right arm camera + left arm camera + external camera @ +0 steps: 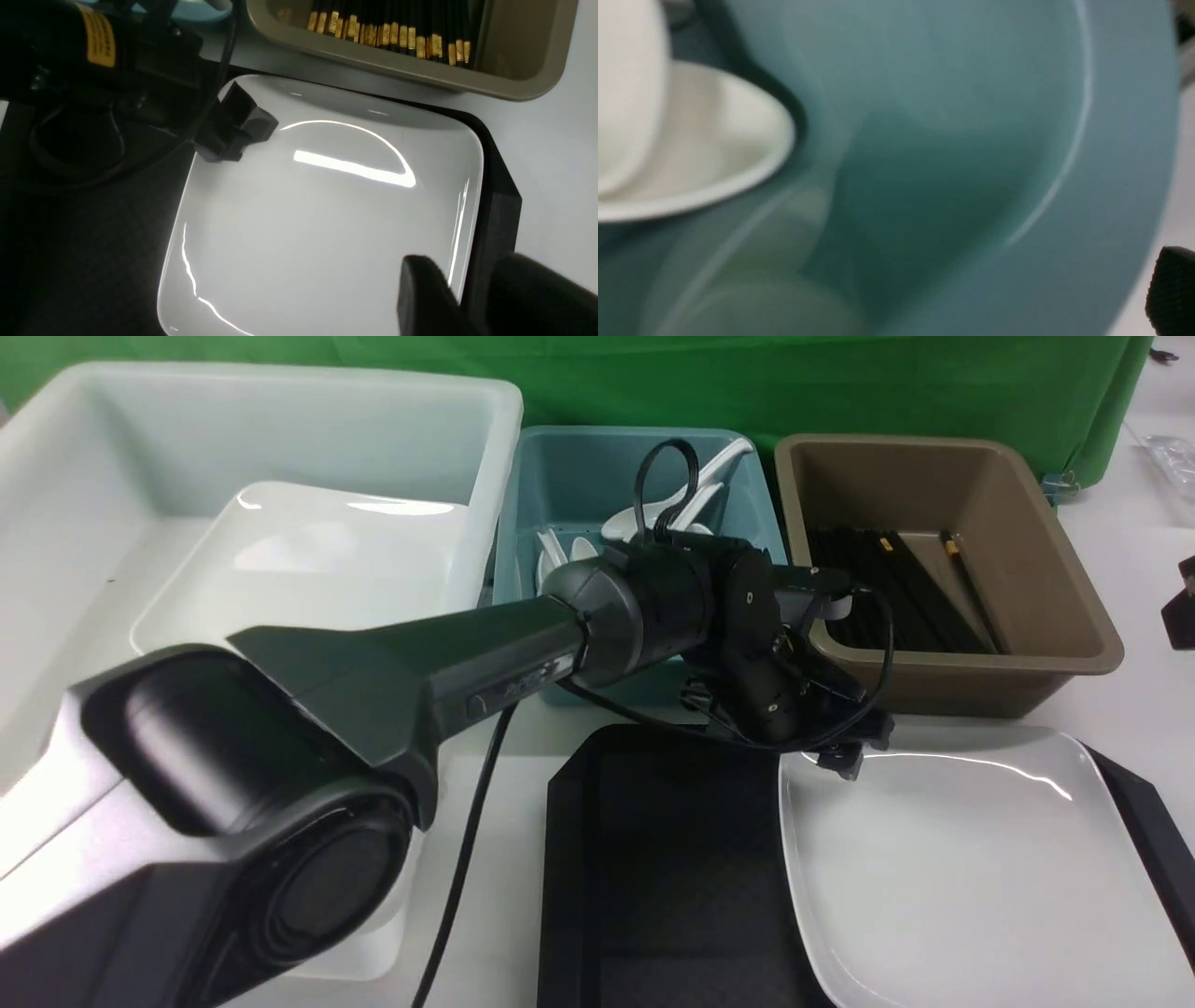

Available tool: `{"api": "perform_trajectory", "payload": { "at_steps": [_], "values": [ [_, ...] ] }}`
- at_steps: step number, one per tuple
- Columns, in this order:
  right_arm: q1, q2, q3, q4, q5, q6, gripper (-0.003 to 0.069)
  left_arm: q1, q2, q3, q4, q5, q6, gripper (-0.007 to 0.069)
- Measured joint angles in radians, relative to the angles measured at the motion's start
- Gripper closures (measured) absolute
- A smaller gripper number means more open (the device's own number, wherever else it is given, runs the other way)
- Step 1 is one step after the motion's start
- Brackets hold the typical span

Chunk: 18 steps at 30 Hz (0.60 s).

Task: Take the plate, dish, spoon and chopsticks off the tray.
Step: Use the left arm to grab a plate from the dinner plate

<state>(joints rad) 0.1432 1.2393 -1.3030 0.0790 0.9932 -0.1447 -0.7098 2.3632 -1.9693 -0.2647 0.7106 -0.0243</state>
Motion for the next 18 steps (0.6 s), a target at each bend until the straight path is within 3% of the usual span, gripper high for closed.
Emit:
{"api": "perform_trajectory", "payload": {
  "at_steps": [2, 6, 7, 10, 12, 18],
  "values": [
    [0.000, 0.000, 0.000, 0.000, 0.000, 0.000, 0.0418, 0.000, 0.001, 0.000, -0.009, 0.000, 0.003, 0.0110],
    [0.000, 0.000, 0.000, 0.000, 0.000, 0.000, 0.0418, 0.001, 0.002, -0.001, -0.027, 0.037, 0.006, 0.0244],
    [0.000, 0.000, 0.000, 0.000, 0.000, 0.000, 0.0418, 0.001, 0.002, -0.001, -0.027, 0.037, 0.006, 0.0244],
    [0.000, 0.000, 0.000, 0.000, -0.004, 0.000, 0.0418, 0.003, 0.006, -0.001, -0.042, 0.063, 0.007, 0.0435],
    [0.000, 0.000, 0.000, 0.000, -0.004, 0.000, 0.0418, 0.005, 0.005, -0.003, -0.071, 0.078, -0.002, 0.0498],
    [0.000, 0.000, 0.000, 0.000, -0.004, 0.000, 0.0418, 0.006, -0.015, -0.008, -0.084, 0.139, -0.005, 0.0519]
  ]
}}
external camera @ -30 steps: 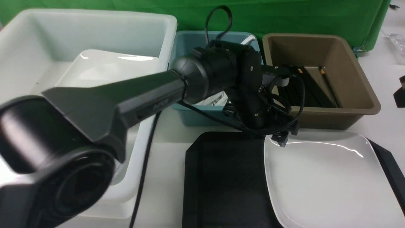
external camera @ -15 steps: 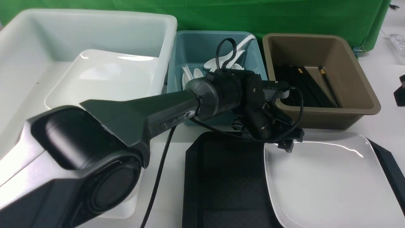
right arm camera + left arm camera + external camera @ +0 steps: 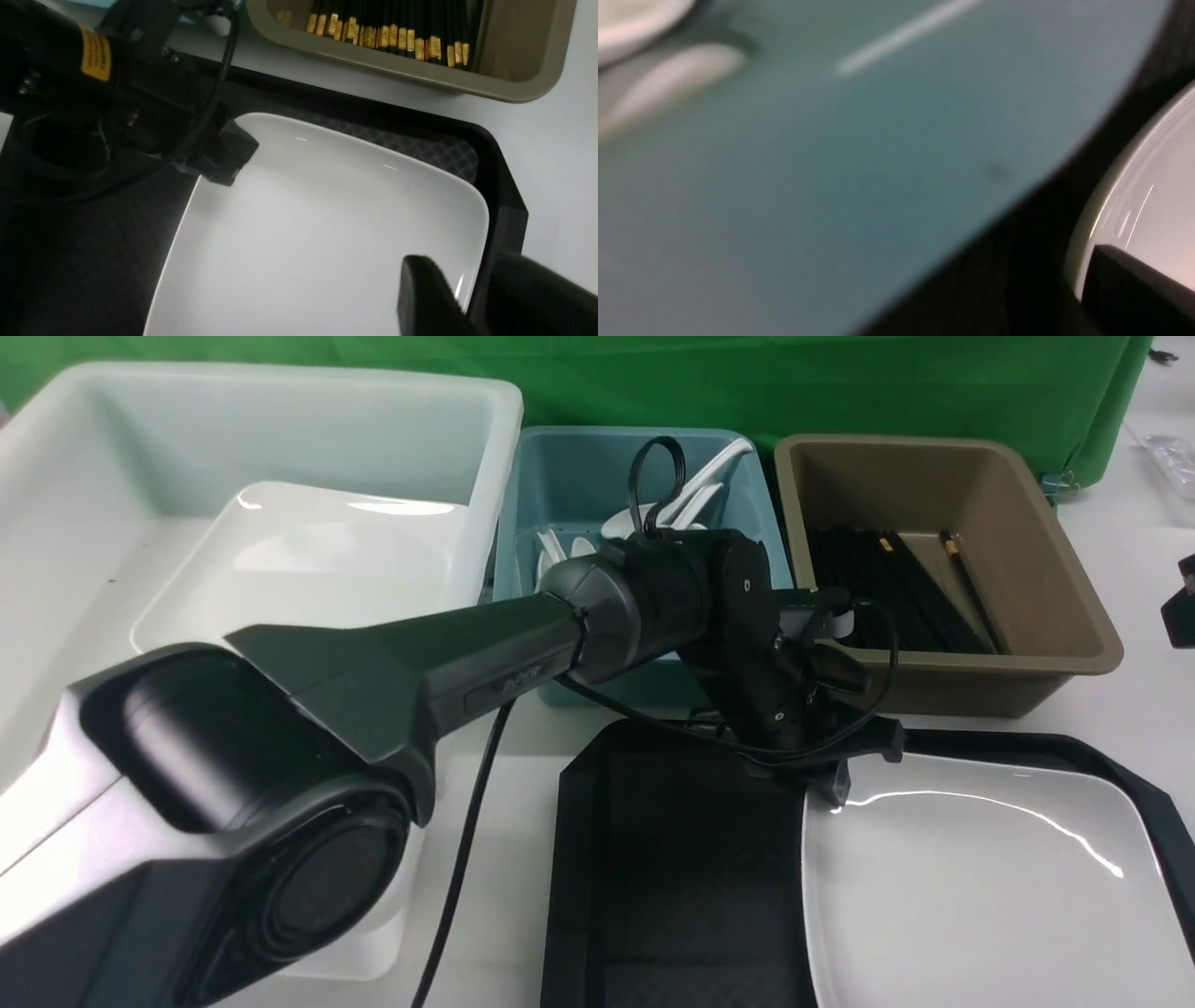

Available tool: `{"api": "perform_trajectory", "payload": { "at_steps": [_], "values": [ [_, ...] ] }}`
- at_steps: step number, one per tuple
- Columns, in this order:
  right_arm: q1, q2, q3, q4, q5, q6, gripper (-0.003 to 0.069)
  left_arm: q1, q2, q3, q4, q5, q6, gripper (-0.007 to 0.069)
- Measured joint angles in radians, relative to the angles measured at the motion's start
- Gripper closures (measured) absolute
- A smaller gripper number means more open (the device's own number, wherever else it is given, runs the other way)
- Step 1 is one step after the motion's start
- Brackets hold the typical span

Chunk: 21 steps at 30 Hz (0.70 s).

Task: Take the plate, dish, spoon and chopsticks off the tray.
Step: Use the left arm to grab a plate from the dinner plate, then use the left arm to put the plate into the large storage box on the left

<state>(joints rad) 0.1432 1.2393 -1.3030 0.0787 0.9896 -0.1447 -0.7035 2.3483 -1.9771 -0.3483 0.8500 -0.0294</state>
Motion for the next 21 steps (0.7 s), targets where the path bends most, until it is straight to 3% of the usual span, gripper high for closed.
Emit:
{"api": "perform_trajectory", "payload": {
  "at_steps": [8, 21],
  "values": [
    [0.000, 0.000, 0.000, 0.000, 0.003, 0.000, 0.0418, 0.007, -0.129, 0.000, 0.067, 0.093, 0.029, 0.0584],
    [0.000, 0.000, 0.000, -0.001, 0.008, 0.000, 0.0418, 0.007, -0.298, 0.000, 0.233, 0.204, 0.039, 0.0606]
  ]
}}
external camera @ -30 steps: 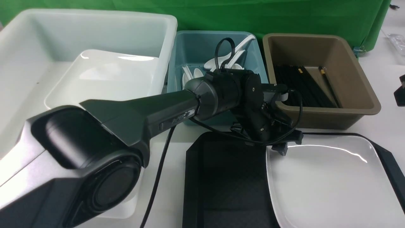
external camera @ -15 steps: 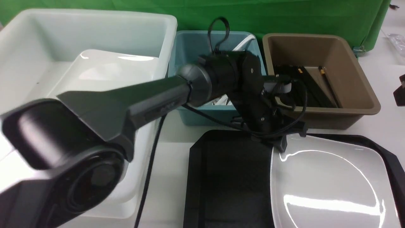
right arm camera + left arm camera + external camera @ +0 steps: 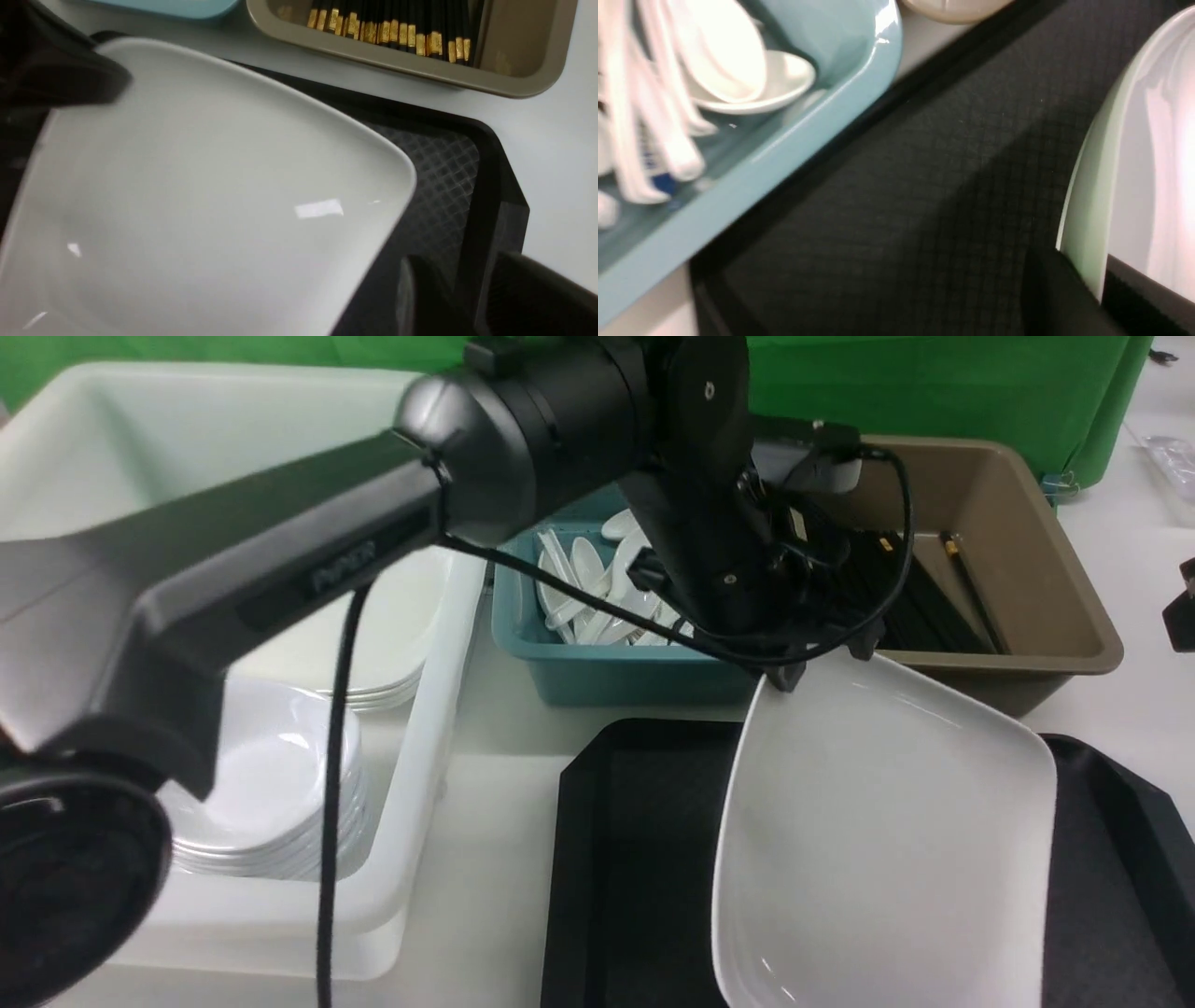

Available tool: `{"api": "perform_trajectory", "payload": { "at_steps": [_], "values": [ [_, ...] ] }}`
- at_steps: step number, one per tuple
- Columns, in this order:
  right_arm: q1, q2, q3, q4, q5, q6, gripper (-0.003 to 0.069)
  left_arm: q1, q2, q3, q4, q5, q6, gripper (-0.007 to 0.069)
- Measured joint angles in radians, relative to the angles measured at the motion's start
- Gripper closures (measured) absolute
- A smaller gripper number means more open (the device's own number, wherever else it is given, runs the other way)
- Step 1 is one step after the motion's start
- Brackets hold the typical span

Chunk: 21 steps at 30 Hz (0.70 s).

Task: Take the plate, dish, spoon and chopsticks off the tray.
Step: Use the left arm to put the plate into the large storage box on the left

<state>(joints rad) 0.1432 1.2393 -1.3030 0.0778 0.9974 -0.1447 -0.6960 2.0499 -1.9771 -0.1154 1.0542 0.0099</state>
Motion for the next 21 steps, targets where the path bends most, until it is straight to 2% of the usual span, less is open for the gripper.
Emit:
{"api": "perform_trajectory", "payload": {
  "at_steps": [21],
  "values": [
    [0.000, 0.000, 0.000, 0.000, 0.003, 0.000, 0.0418, 0.003, -0.176, 0.003, 0.150, 0.039, 0.001, 0.0604]
  ]
}}
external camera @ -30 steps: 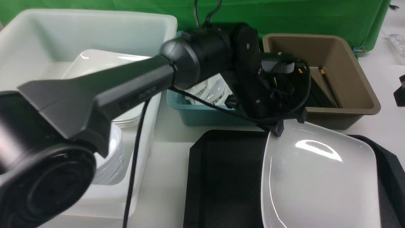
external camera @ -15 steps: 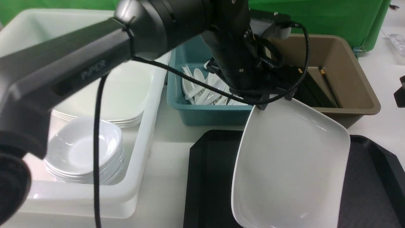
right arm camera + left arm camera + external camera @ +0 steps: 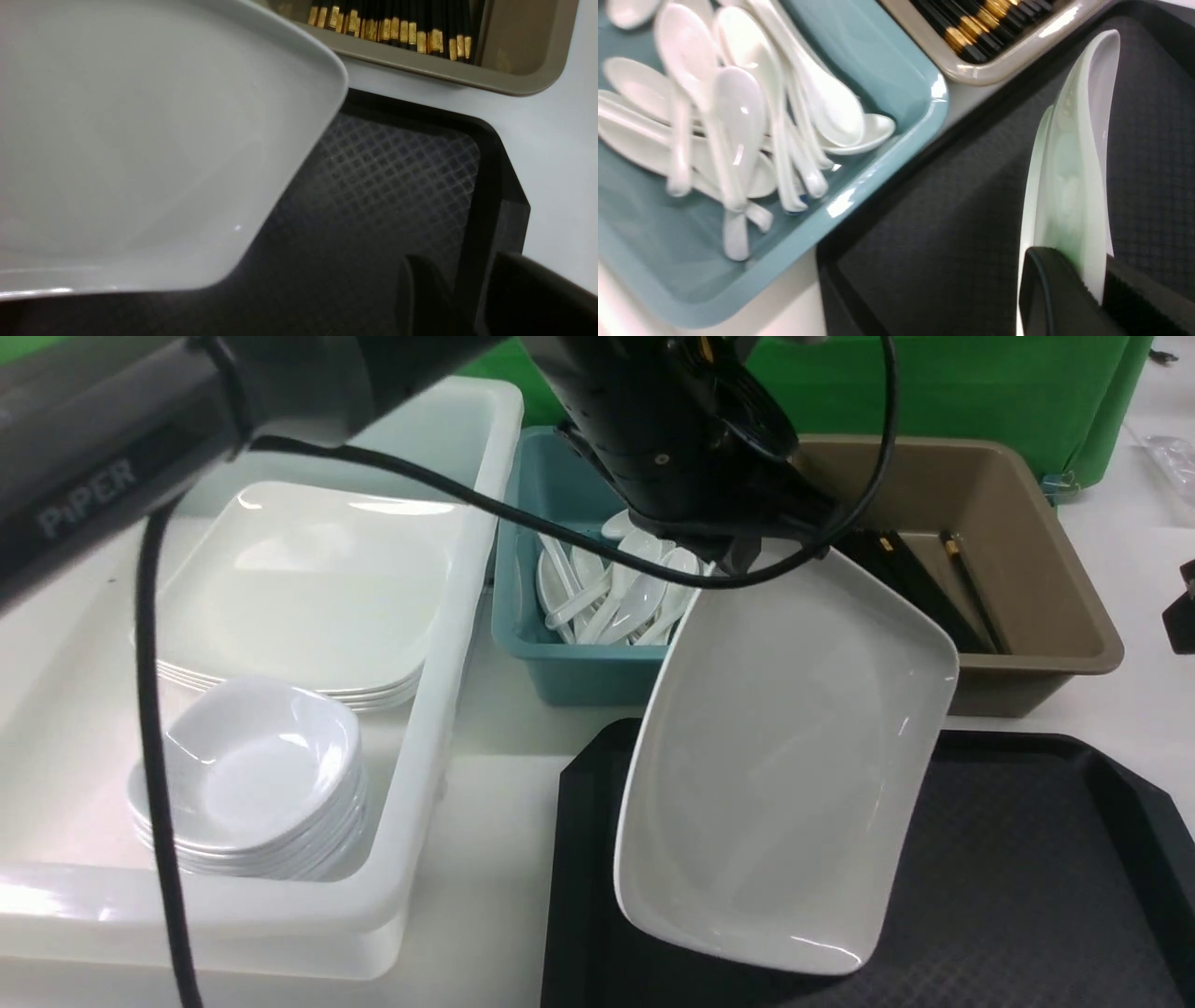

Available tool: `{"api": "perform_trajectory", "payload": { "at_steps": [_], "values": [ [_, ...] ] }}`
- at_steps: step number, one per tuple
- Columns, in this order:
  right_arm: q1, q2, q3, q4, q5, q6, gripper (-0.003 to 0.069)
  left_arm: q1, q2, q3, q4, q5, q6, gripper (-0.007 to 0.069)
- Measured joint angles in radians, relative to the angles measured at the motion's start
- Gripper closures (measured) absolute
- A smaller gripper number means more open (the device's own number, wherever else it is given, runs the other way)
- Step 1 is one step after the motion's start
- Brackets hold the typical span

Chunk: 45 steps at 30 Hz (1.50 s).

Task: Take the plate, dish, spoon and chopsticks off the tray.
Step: Use the left arm to put the plate into the large storage box on the left

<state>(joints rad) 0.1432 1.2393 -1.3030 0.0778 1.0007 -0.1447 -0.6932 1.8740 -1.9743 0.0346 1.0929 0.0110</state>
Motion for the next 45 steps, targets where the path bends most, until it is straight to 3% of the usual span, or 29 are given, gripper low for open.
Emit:
{"api": "perform_trajectory", "payload": {
  "at_steps": [9, 20, 26, 32, 34, 39, 45],
  "values": [
    [0.000, 0.000, 0.000, 0.000, 0.007, 0.000, 0.0418, 0.036, -0.043, 0.004, 0.026, 0.021, -0.011, 0.0604],
    [0.000, 0.000, 0.000, 0.000, 0.012, 0.000, 0.0418, 0.268, -0.131, 0.004, -0.224, 0.018, 0.031, 0.0602],
    [0.000, 0.000, 0.000, 0.000, 0.012, 0.000, 0.0418, 0.468, -0.180, -0.028, -0.320, 0.004, 0.046, 0.0601],
    [0.000, 0.000, 0.000, 0.000, 0.012, 0.005, 0.0418, 0.768, -0.232, -0.043, -0.463, -0.001, 0.071, 0.0601],
    [0.000, 0.000, 0.000, 0.000, 0.012, 0.005, 0.0418, 0.822, -0.234, -0.043, -0.486, 0.005, 0.078, 0.0601],
    [0.000, 0.000, 0.000, 0.000, 0.012, 0.005, 0.0418, 1.094, -0.235, -0.004, -0.630, 0.037, 0.145, 0.0599],
    [0.000, 0.000, 0.000, 0.000, 0.011, 0.005, 0.0418, 1.240, -0.236, 0.119, -0.666, -0.008, 0.177, 0.0598]
  ]
}}
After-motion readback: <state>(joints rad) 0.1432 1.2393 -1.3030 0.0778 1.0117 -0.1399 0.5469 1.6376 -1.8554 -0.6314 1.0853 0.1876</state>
